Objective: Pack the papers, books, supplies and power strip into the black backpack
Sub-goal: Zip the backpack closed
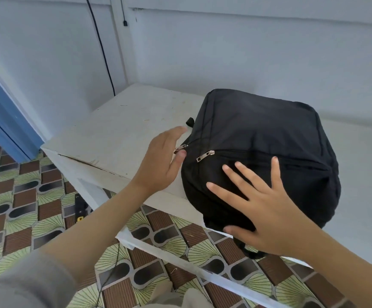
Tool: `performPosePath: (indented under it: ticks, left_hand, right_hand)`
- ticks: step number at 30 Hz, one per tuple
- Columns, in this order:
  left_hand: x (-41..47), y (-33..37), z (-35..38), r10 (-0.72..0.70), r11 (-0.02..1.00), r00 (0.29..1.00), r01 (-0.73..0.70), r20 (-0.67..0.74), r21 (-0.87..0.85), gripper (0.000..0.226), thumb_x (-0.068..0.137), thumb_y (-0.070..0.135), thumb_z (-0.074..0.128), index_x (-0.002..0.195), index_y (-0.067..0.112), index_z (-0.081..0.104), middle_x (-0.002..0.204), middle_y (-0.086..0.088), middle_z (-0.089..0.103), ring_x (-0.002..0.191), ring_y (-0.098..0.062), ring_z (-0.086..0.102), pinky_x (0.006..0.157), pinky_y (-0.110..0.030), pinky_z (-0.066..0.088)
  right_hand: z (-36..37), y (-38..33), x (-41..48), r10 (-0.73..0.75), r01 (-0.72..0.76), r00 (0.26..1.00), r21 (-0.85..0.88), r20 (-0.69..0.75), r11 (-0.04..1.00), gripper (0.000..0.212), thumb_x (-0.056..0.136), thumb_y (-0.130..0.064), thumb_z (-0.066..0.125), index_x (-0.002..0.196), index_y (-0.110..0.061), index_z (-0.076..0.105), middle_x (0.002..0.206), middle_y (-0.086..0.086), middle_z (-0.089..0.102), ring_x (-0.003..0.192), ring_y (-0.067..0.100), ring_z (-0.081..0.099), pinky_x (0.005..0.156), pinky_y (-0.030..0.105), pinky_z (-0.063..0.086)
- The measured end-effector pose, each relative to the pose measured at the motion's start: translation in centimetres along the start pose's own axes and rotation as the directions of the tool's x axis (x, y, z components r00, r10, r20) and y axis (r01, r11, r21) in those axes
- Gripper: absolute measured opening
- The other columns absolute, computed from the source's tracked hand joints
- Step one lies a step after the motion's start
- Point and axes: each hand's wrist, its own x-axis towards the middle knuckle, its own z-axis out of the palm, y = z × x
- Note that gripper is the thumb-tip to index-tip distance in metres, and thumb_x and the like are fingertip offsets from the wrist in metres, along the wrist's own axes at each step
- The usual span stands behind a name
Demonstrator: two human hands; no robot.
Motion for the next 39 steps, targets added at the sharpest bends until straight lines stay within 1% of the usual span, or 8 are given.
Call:
performPosePath:
  ticks: [4, 7, 14, 20, 25, 31, 36, 39]
  left_hand:
    - [-0.3, 2.6, -0.1, 0.513, 0.856, 0.832, -0.513, 0.213, -0.057, 0.060, 0.090, 0.052, 0.042, 0.137, 0.016, 0.032, 0.148, -0.017, 0.027, 0.141, -0.031, 0.022, 0.116, -0.044, 0.016]
    - [-0.3, 3.9, 1.0, 0.661, 0.716, 0.661, -0.697, 0.356, -0.034, 0.068, 0.083, 0.061, 0.053, 0.136, 0.025, 0.032, 0.149, -0.019, 0.027, 0.141, -0.036, 0.019, 0.116, -0.049, 0.012]
    - [-0.3, 3.6, 2.0, 0.646, 0.690, 0.615, -0.724, 0.451, -0.001, 0.071, 0.084, 0.058, 0.056, 0.141, 0.025, 0.029, 0.141, -0.014, 0.046, 0.135, -0.032, 0.034, 0.115, -0.046, 0.019]
    - [-0.5, 3.9, 1.8, 0.624, 0.714, 0.629, -0.700, 0.463, -0.012, 0.073, 0.084, 0.061, 0.052, 0.142, 0.025, 0.027, 0.143, -0.015, 0.043, 0.136, -0.031, 0.033, 0.115, -0.045, 0.021]
    - [-0.9, 4.8, 1.9, 0.599, 0.722, 0.646, -0.692, 0.473, 0.030, 0.077, 0.080, 0.067, 0.053, 0.141, 0.027, 0.030, 0.142, -0.015, 0.044, 0.135, -0.033, 0.034, 0.113, -0.051, 0.023]
    - [-0.4, 5.7, 1.3, 0.673, 0.613, 0.596, -0.781, 0.438, 0.120, 0.052, 0.092, 0.013, 0.045, 0.136, 0.038, 0.033, 0.129, -0.021, 0.055, 0.120, -0.038, 0.052, 0.104, -0.047, 0.033]
    - [1.1, 7.0, 0.9, 0.415, 0.792, 0.797, -0.553, 0.438, 0.257, 0.034, 0.093, 0.054, 0.044, 0.125, 0.045, 0.037, 0.121, 0.009, 0.062, 0.108, -0.009, 0.060, 0.096, -0.029, 0.048]
    - [1.4, 7.0, 0.7, 0.515, 0.776, 0.649, -0.630, 0.560, 0.017, 0.044, 0.097, 0.029, 0.045, 0.137, 0.042, 0.031, 0.122, -0.013, 0.059, 0.103, -0.025, 0.061, 0.082, -0.032, 0.054]
  right_hand:
    - [0.2, 2.4, -3.5, 0.017, -0.018, 0.995, 0.011, 0.097, 1.000, 0.092, 0.070, -0.076, 0.043, 0.149, -0.037, 0.017, 0.151, 0.005, 0.030, 0.139, 0.027, 0.024, 0.108, 0.066, 0.000]
    - [0.3, 4.0, -5.7, 0.066, -0.072, 0.981, 0.026, 0.182, 0.997, 0.103, 0.062, -0.081, 0.046, 0.149, -0.036, 0.017, 0.152, 0.004, 0.028, 0.139, 0.027, 0.023, 0.107, 0.067, 0.003]
    - [1.1, 5.5, -8.4, 0.103, -0.119, 0.976, 0.072, 0.192, 0.990, 0.118, 0.054, -0.087, 0.041, 0.151, -0.030, 0.004, 0.153, -0.001, 0.024, 0.140, 0.024, 0.021, 0.107, 0.064, 0.005]
    - [1.7, 5.9, -8.4, 0.070, -0.056, 0.987, 0.099, -0.147, 0.994, 0.067, 0.094, -0.056, 0.027, 0.151, -0.029, 0.004, 0.135, -0.002, 0.053, 0.128, 0.024, 0.047, 0.105, 0.063, 0.017]
    - [2.4, 6.0, -8.0, 0.044, -0.031, 0.967, 0.057, -0.252, 0.998, 0.055, 0.092, -0.032, 0.040, 0.144, -0.019, 0.028, 0.120, 0.003, 0.066, 0.115, 0.030, 0.059, 0.106, 0.057, 0.028]
    - [3.8, 6.5, -8.2, -0.022, 0.033, 0.941, 0.028, -0.337, 0.999, 0.075, 0.079, -0.002, 0.065, 0.141, -0.024, 0.028, 0.120, 0.016, 0.064, 0.112, 0.036, 0.060, 0.099, 0.052, 0.042]
    - [3.8, 6.9, -8.8, -0.083, 0.131, 0.923, 0.105, -0.375, 0.986, 0.052, 0.091, -0.029, 0.055, 0.135, -0.037, 0.028, 0.143, 0.015, 0.040, 0.127, 0.036, 0.046, 0.103, 0.052, 0.038]
    - [4.0, 7.0, -9.1, -0.107, 0.132, 0.935, 0.053, -0.339, 0.990, 0.057, 0.087, -0.054, 0.056, 0.135, -0.044, 0.027, 0.150, 0.010, 0.026, 0.136, 0.038, 0.031, 0.112, 0.054, 0.023]
